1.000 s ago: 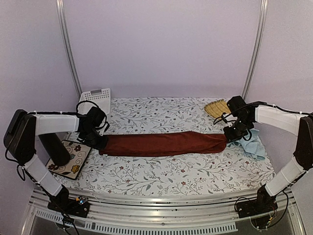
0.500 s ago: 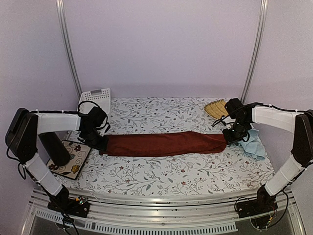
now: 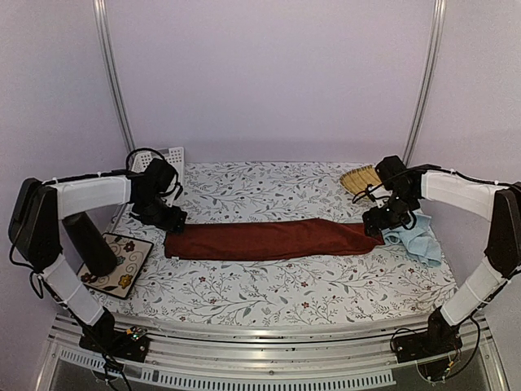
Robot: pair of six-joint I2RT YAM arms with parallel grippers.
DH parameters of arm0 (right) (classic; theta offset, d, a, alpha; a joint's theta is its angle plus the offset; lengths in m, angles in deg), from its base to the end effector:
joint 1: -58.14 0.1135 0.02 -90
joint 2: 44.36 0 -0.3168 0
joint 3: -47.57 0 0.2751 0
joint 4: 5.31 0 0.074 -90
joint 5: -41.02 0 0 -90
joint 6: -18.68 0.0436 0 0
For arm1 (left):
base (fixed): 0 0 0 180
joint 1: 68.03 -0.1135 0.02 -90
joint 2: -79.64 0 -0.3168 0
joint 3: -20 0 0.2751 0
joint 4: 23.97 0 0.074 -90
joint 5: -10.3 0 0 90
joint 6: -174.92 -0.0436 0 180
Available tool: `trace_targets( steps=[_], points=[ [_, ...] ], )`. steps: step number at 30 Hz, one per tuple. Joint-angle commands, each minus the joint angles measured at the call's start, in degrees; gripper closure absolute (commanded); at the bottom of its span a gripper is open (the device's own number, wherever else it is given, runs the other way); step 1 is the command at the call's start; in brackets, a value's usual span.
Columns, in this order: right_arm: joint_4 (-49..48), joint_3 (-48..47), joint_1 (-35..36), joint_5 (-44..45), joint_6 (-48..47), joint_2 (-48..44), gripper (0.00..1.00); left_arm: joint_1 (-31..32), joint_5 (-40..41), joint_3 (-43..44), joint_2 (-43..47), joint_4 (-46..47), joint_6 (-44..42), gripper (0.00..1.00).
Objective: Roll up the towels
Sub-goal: Fold the towel at the center of the board, then move the towel to the corner of the board.
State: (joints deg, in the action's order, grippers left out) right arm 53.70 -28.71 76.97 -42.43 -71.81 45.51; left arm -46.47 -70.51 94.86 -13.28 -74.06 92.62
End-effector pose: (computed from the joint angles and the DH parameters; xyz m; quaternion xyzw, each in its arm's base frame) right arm 0.3061 0.0991 0.2537 -0.1571 0.9743 -0.0317 0.1581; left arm 0.3199 -0.1189 0.2360 0.1030 0.9734 0.0284 0.2027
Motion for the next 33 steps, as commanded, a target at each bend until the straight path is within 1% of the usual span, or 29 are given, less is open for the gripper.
trace_targets(
  steps=[1,5,8,11,13,17,21,23,26,29,33],
  points=[
    [-0.3,-5.1,-2.3,-4.6,-0.6,0.3,0.14,-2.4,1.0,3.5,-1.9,0.2,2.1,0.17],
    [-1.6,-9.4,-6.9,-7.4,1.7,1.1,0.14,-5.8,-3.0,3.8,-4.1,3.3,4.4,0.19],
    [-3.5,-10.9,-9.4,-10.3,4.0,3.3,0.15,-8.8,-8.0,2.9,-5.7,7.0,6.0,0.22],
    [-4.5,-12.1,-11.4,-13.4,5.5,6.6,0.16,-11.7,-14.3,2.2,-7.5,10.6,7.6,0.26],
    [-5.9,-12.4,-12.1,-15.5,6.5,8.5,0.19,-12.5,-17.1,2.3,-8.4,11.8,7.8,0.28],
    [-6.5,-13.8,-12.6,-16.8,7.0,11.6,0.23,-12.8,-16.8,2.7,-10.3,12.1,6.8,0.31],
    [-4.9,-14.1,-13.6,-12.4,8.0,13.5,0.25,-12.9,-16.4,2.7,-11.4,12.1,6.8,0.33],
    [-5.7,-13.3,-14.6,-12.4,8.7,13.0,0.25,-12.8,-16.4,2.7,-11.5,12.2,7.1,0.34],
    [-5.6,-13.3,-15.7,-14.7,9.9,13.0,0.27,-12.6,-15.8,3.6,-11.8,11.3,7.3,0.35],
    [-5.6,-13.9,-15.7,-17.9,10.7,12.2,0.29,-11.8,-15.3,4.9,-10.3,10.7,7.1,0.35],
    [-6.0,-13.0,-15.8,-23.4,12.3,11.8,0.37,-8.9,-17.2,7.1,-8.2,10.4,6.8,0.35]
  ],
)
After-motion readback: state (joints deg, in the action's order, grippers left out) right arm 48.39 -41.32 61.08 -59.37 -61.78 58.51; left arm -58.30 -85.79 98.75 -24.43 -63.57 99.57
